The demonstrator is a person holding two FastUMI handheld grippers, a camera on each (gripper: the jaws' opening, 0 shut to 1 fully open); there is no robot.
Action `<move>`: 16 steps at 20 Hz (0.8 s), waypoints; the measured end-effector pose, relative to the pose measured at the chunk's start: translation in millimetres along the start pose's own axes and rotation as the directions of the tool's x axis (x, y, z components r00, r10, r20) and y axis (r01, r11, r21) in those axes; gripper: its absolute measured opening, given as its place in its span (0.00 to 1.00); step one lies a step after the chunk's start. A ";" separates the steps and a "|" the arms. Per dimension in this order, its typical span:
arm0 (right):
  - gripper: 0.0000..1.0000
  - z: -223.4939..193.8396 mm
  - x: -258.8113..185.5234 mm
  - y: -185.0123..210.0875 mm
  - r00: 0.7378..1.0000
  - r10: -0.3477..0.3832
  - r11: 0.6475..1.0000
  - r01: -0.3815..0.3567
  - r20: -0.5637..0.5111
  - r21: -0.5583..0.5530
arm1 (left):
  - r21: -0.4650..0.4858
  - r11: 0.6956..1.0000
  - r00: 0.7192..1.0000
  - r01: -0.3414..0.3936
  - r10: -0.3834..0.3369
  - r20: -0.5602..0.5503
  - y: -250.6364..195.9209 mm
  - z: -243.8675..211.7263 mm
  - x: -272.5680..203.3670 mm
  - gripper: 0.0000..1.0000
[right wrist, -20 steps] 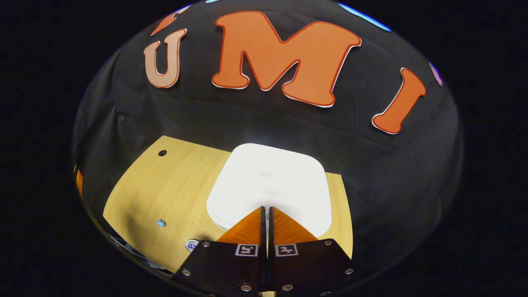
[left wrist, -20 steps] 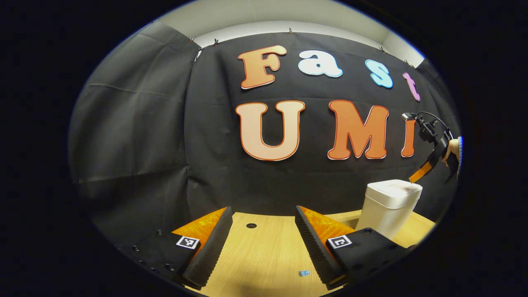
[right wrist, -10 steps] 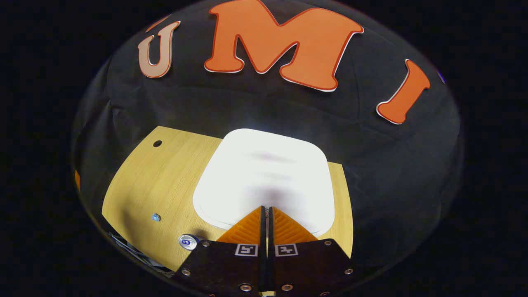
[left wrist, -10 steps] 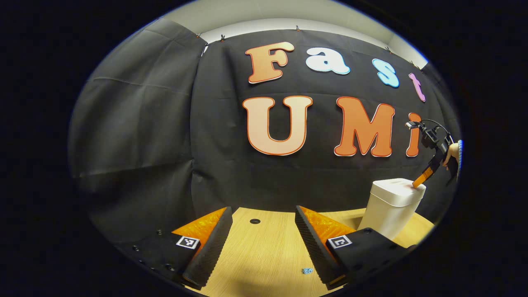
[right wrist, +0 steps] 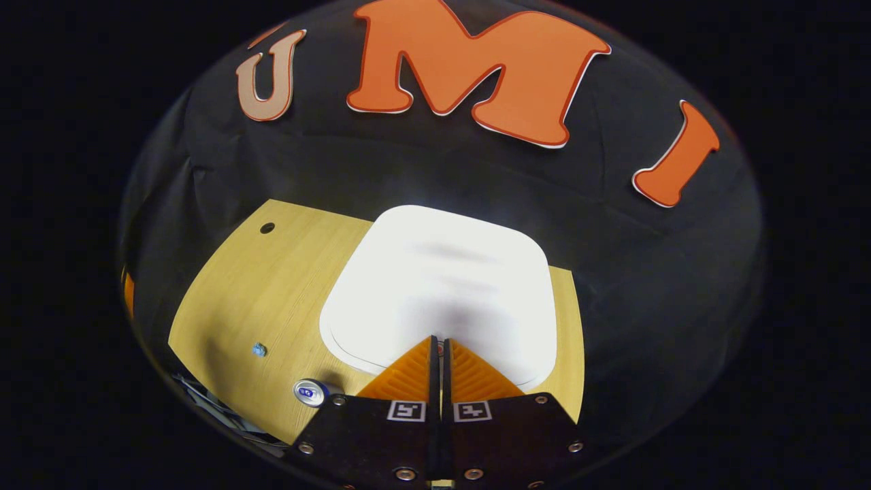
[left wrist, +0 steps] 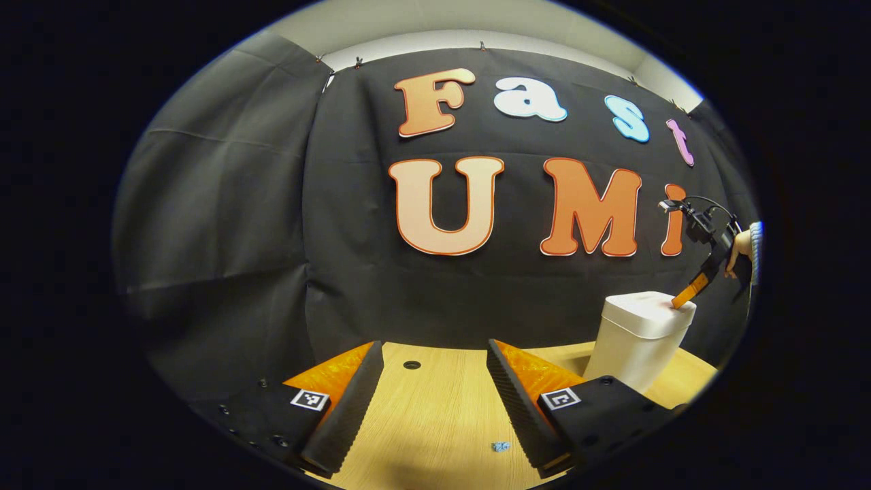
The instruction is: Press the lid of the desktop garbage bin to open it, pick up the crumpled paper on the desktop and throw it into the bin, then pick up the pop can on the desktop and drop it into the bin, and finally close the garbage bin lid.
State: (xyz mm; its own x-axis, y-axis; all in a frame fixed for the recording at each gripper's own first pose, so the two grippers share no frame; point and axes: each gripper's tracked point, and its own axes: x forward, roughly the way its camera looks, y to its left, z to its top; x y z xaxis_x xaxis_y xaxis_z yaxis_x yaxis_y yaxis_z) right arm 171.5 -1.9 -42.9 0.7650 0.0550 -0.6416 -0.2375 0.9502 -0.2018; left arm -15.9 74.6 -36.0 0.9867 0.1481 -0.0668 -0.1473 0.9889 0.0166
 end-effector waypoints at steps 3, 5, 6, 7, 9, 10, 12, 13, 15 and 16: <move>0.01 22.0 -11.1 -16.1 0.995 -0.036 0.998 0.031 0.089 0.061 | 0.010 1.000 1.000 -0.007 0.007 0.014 2.9 7.3 -0.6 0.97; 0.01 53.3 -36.2 -28.7 0.975 -0.077 0.994 0.060 0.208 0.086 | 0.018 1.000 1.000 -0.015 0.014 0.028 6.2 14.7 -2.2 0.97; 0.01 63.8 -50.1 -31.7 0.965 -0.082 0.994 0.061 0.249 0.091 | 0.022 1.000 0.999 -0.016 0.015 0.032 6.0 17.3 -1.0 0.97; 0.01 72.8 -64.3 -31.2 0.954 -0.083 0.993 0.056 0.288 0.100 | 0.025 1.000 0.999 -0.017 0.016 0.035 5.4 17.8 -0.5 0.97; 0.00 82.9 -89.1 -26.6 0.933 -0.068 0.993 0.029 0.353 0.116 | 0.030 0.999 0.999 -0.016 0.015 0.037 5.1 20.3 -0.4 0.97; 0.01 84.8 -98.7 -23.9 0.924 -0.062 0.992 0.017 0.377 0.121 | 0.033 0.999 0.999 -0.015 0.014 0.037 4.0 21.8 -0.8 0.97; 0.01 79.9 -115.1 -19.2 0.912 -0.058 0.992 0.006 0.407 0.127 | 0.036 0.999 0.999 -0.009 0.007 0.041 -0.2 24.3 -0.1 0.97; 0.01 76.6 -121.8 -16.3 0.907 -0.056 0.991 0.000 0.418 0.133 | 0.033 0.999 0.999 -0.003 0.002 0.043 -1.7 26.9 1.0 0.97; 0.00 69.8 -132.2 -8.6 0.894 -0.049 0.988 -0.022 0.446 0.154 | 0.026 1.000 0.999 0.003 -0.005 0.045 -4.4 29.1 0.7 0.96; 0.01 66.0 -136.3 -4.6 0.887 -0.046 0.986 -0.032 0.460 0.161 | 0.027 1.000 0.999 0.007 -0.009 0.045 -6.5 30.5 0.4 0.97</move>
State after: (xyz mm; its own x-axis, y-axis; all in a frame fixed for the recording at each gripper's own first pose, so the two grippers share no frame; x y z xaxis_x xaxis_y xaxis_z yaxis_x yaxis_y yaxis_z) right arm 107.8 6.5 94.4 0.9646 0.1461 -0.2194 -0.1627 0.9849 -0.0596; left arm -12.4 68.0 -5.7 0.9900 0.1392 -0.0219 -0.1382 0.9895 0.0426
